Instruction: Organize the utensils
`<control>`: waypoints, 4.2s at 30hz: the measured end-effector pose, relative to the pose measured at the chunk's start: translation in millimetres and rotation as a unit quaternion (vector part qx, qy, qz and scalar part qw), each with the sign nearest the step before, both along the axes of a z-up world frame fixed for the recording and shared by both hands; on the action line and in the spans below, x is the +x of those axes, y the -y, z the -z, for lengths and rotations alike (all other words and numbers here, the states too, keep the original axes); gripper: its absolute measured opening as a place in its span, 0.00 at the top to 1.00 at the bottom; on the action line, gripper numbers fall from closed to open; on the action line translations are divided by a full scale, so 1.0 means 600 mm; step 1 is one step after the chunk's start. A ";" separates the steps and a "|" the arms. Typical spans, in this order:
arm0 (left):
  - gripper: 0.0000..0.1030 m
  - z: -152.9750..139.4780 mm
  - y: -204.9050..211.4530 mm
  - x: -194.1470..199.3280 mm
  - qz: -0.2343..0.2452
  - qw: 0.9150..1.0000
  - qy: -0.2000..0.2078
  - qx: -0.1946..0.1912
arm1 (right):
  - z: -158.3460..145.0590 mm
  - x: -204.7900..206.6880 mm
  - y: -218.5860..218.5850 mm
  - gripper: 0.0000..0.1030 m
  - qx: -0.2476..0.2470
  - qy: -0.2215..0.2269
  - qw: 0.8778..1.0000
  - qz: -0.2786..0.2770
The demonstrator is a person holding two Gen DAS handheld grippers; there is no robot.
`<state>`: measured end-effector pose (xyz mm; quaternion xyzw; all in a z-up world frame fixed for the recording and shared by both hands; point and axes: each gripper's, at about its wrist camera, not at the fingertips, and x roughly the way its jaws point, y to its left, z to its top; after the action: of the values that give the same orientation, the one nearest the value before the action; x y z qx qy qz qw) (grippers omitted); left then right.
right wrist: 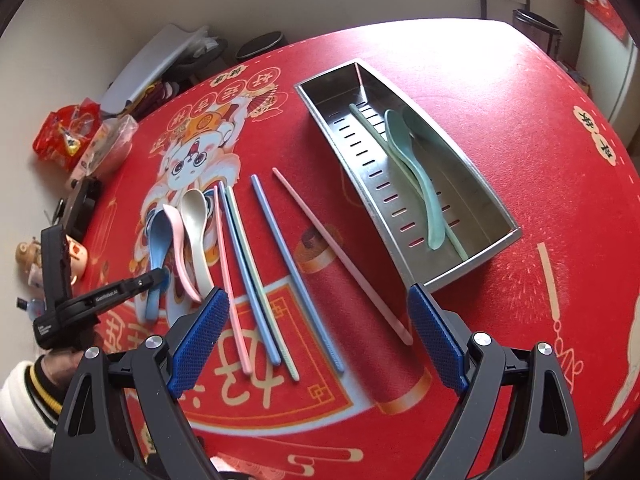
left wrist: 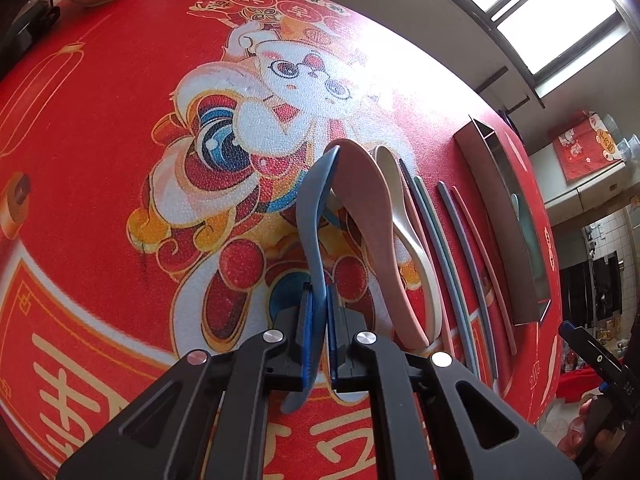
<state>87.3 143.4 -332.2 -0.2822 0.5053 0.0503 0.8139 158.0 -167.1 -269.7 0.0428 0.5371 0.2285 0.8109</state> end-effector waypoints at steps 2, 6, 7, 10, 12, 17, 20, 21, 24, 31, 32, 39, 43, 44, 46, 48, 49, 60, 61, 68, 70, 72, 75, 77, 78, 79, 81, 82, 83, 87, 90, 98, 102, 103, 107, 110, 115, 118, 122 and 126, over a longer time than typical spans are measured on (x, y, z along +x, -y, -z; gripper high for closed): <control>0.94 0.001 0.000 -0.010 0.000 1.000 0.000 -0.002 | 0.002 -0.003 -0.014 0.15 0.000 -0.003 1.000 -0.021; 0.94 0.004 0.000 -0.032 -0.002 1.000 -0.002 -0.015 | 0.011 -0.007 -0.050 0.48 0.009 -0.012 0.997 -0.069; 0.94 0.004 0.000 -0.036 -0.004 1.000 -0.003 -0.017 | 0.015 -0.007 -0.060 0.57 0.008 -0.014 0.997 -0.079; 0.94 0.005 -0.001 -0.046 -0.007 1.000 -0.005 -0.021 | 0.032 -0.006 -0.095 0.73 -0.002 -0.021 0.993 -0.119; 0.94 0.006 -0.002 -0.052 -0.007 1.000 -0.004 -0.024 | 0.044 -0.009 -0.122 0.79 -0.015 -0.018 0.988 -0.150; 0.93 0.008 -0.001 -0.054 -0.006 1.000 0.001 -0.025 | 0.079 -0.006 -0.189 0.82 -0.044 -0.021 0.980 -0.195; 0.93 0.010 0.000 -0.057 -0.005 1.000 0.006 -0.024 | 0.097 -0.001 -0.213 0.82 -0.068 -0.023 0.977 -0.202; 0.93 0.010 0.002 -0.056 -0.004 1.000 0.008 -0.024 | 0.103 0.000 -0.216 0.83 -0.076 -0.023 0.976 -0.203; 0.93 0.011 0.002 -0.058 -0.004 1.000 0.011 -0.023 | 0.104 0.005 -0.227 0.85 -0.086 -0.010 0.975 -0.207; 0.92 0.013 -0.001 -0.065 -0.004 1.000 0.013 -0.025 | 0.105 0.013 -0.256 0.86 -0.113 0.024 0.967 -0.228; 0.92 0.013 -0.001 -0.065 -0.004 1.000 0.013 -0.025 | 0.106 0.015 -0.258 0.86 -0.113 0.025 0.967 -0.228; 0.92 0.012 -0.002 -0.065 -0.001 1.000 0.016 -0.026 | 0.105 0.010 -0.252 0.88 -0.106 0.034 0.969 -0.222; 0.92 0.013 -0.002 -0.065 0.000 1.000 0.017 -0.027 | 0.106 0.004 -0.242 0.93 -0.099 0.035 0.971 -0.214; 0.92 0.012 -0.002 -0.065 0.001 1.000 0.017 -0.026 | 0.106 0.002 -0.242 0.93 -0.099 0.037 0.971 -0.214; 0.92 0.012 -0.001 -0.064 0.002 1.000 0.017 -0.024 | 0.106 0.000 -0.239 0.93 -0.098 0.036 0.971 -0.214; 0.92 0.011 0.000 -0.063 0.004 1.000 0.016 -0.022 | 0.105 -0.002 -0.236 0.93 -0.097 0.035 0.972 -0.212; 0.92 0.011 0.001 -0.063 0.004 1.000 0.016 -0.022 | 0.105 -0.004 -0.235 0.93 -0.097 0.035 0.972 -0.211; 0.94 0.014 -0.004 -0.062 0.006 0.999 0.020 -0.031 | 0.069 -0.009 -0.197 0.94 -0.031 0.032 0.983 -0.176; 0.94 0.014 -0.005 -0.062 0.005 0.999 0.019 -0.033 | 0.063 -0.010 -0.194 0.94 -0.024 0.032 0.984 -0.175; 0.94 0.000 -0.020 -0.078 -0.014 0.998 0.034 -0.046 | 0.037 -0.023 -0.173 0.94 -0.014 0.044 0.984 -0.175; 0.94 -0.009 -0.024 -0.083 -0.022 0.998 0.040 -0.044 | 0.033 -0.023 -0.164 0.94 -0.008 0.046 0.984 -0.172; 0.94 -0.021 -0.026 -0.089 -0.033 0.997 0.047 -0.043 | 0.028 -0.018 -0.155 0.94 0.000 0.049 0.984 -0.169; 0.94 -0.042 -0.021 -0.092 -0.043 0.996 0.060 -0.041 | 0.019 -0.007 -0.141 0.94 0.011 0.056 0.984 -0.168; 0.94 -0.057 -0.012 -0.091 -0.050 0.996 0.068 -0.034 | 0.009 0.003 -0.131 0.94 0.016 0.064 0.983 -0.171; 0.94 -0.064 -0.008 -0.089 -0.055 0.995 0.073 -0.033 | 0.004 0.010 -0.124 0.94 0.021 0.068 0.982 -0.172; 0.94 -0.070 -0.004 -0.089 -0.061 0.995 0.077 -0.033 | -0.002 0.018 -0.116 0.94 0.024 0.072 0.982 -0.174; 0.94 -0.082 0.010 -0.085 -0.076 0.993 0.084 -0.034 | -0.013 0.037 -0.099 0.94 0.030 0.077 0.981 -0.176; 0.94 -0.089 0.021 -0.081 -0.084 0.992 0.086 -0.034 | -0.018 0.048 -0.087 0.94 0.033 0.079 0.981 -0.174; 0.94 -0.095 0.031 -0.079 -0.090 0.991 0.089 -0.035 | -0.023 0.060 -0.074 0.94 0.038 0.080 0.981 -0.170; 0.94 -0.120 0.076 -0.065 -0.100 0.990 0.098 -0.028 | -0.028 0.119 -0.019 0.94 0.044 0.083 0.984 -0.150; 0.94 -0.131 0.109 -0.052 -0.110 0.988 0.101 -0.024 | -0.016 0.168 0.010 0.94 0.037 0.076 0.987 -0.137; 0.94 -0.139 0.187 -0.025 -0.142 0.985 0.101 -0.015 | 0.039 0.236 0.014 0.94 0.035 0.025 0.985 -0.165; 0.94 -0.138 0.209 -0.021 -0.158 0.982 0.105 -0.018 | 0.069 0.243 0.004 0.94 0.027 -0.003 0.984 -0.176; 0.94 -0.138 0.214 -0.021 -0.161 0.981 0.105 -0.018 | 0.074 0.244 0.001 0.94 0.024 -0.009 0.984 -0.179; 0.94 -0.135 0.229 -0.020 -0.174 0.979 0.105 -0.018 | 0.086 0.249 -0.004 0.94 0.015 -0.022 0.983 -0.183; 0.94 -0.135 0.238 -0.019 -0.175 0.979 0.104 -0.017 | 0.092 0.250 -0.004 0.94 0.012 -0.029 0.982 -0.186; 0.94 -0.134 0.246 -0.013 -0.169 0.981 0.096 -0.014 | 0.097 0.253 0.000 0.94 0.010 -0.038 0.983 -0.180; 0.94 -0.135 0.245 -0.005 -0.166 0.982 0.093 -0.012 | 0.097 0.253 0.001 0.94 0.007 -0.040 0.983 -0.179; 0.94 -0.142 0.243 0.007 -0.161 0.982 0.099 -0.009 | 0.092 0.252 0.000 0.94 -0.001 -0.038 0.982 -0.183; 0.94 -0.147 0.245 0.019 -0.151 0.983 0.104 -0.010 | 0.086 0.254 -0.002 0.92 -0.005 -0.035 0.983 -0.179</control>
<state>98.4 -3.5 -244.0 -0.3666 0.3704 0.1378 0.8423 310.6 -165.8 -321.2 -0.0502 0.5652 0.3655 0.7379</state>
